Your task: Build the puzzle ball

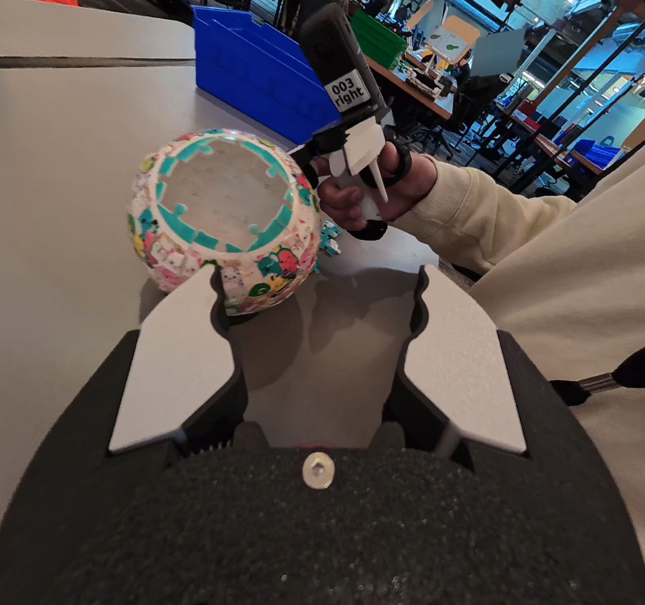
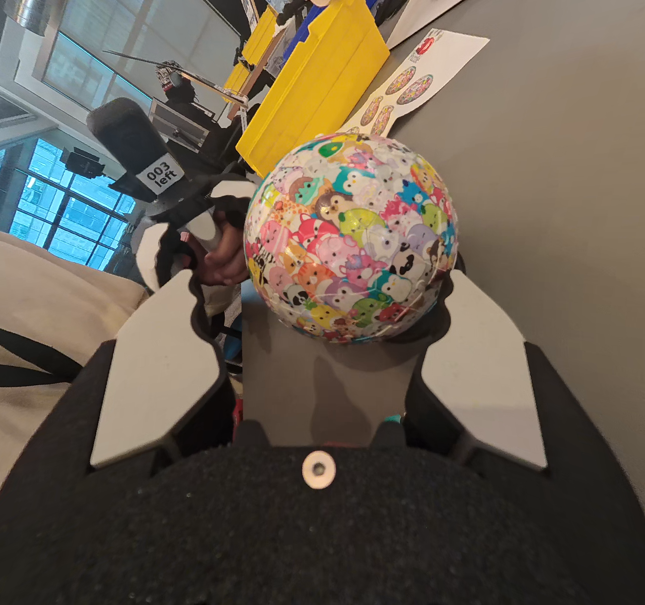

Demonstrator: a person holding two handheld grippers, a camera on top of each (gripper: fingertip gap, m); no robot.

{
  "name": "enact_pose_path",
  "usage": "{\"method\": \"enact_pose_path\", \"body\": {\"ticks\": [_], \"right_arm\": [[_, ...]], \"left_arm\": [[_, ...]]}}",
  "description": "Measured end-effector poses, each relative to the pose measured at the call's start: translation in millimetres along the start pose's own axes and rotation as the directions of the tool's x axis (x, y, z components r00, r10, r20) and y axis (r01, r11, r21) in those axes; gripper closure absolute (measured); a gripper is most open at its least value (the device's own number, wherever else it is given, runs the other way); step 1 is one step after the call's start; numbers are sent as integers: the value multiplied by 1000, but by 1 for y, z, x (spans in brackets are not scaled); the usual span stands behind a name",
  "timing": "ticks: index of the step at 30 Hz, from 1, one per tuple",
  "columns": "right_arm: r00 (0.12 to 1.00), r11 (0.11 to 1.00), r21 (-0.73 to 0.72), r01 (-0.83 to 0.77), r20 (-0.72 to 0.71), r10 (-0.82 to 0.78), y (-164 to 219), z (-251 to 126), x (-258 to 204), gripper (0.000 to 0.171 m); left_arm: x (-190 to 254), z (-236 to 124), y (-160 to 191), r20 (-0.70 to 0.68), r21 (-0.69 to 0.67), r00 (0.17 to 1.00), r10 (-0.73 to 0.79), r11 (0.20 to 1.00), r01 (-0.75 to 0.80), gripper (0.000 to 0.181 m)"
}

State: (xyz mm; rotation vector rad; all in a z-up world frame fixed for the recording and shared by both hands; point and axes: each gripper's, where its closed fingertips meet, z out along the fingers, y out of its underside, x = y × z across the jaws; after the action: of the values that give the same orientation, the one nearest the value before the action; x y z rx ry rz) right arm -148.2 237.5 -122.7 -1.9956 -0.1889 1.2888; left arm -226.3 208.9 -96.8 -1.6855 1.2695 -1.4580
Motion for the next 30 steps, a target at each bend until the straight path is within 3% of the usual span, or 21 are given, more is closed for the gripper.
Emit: {"method": "enact_pose_path", "body": {"ticks": [30], "right_arm": [[985,997,-27,-67,159,70,-28,19,6,46]], "left_arm": [[0,2,14,0,-5,1000,-28,1000,28,73]]}}
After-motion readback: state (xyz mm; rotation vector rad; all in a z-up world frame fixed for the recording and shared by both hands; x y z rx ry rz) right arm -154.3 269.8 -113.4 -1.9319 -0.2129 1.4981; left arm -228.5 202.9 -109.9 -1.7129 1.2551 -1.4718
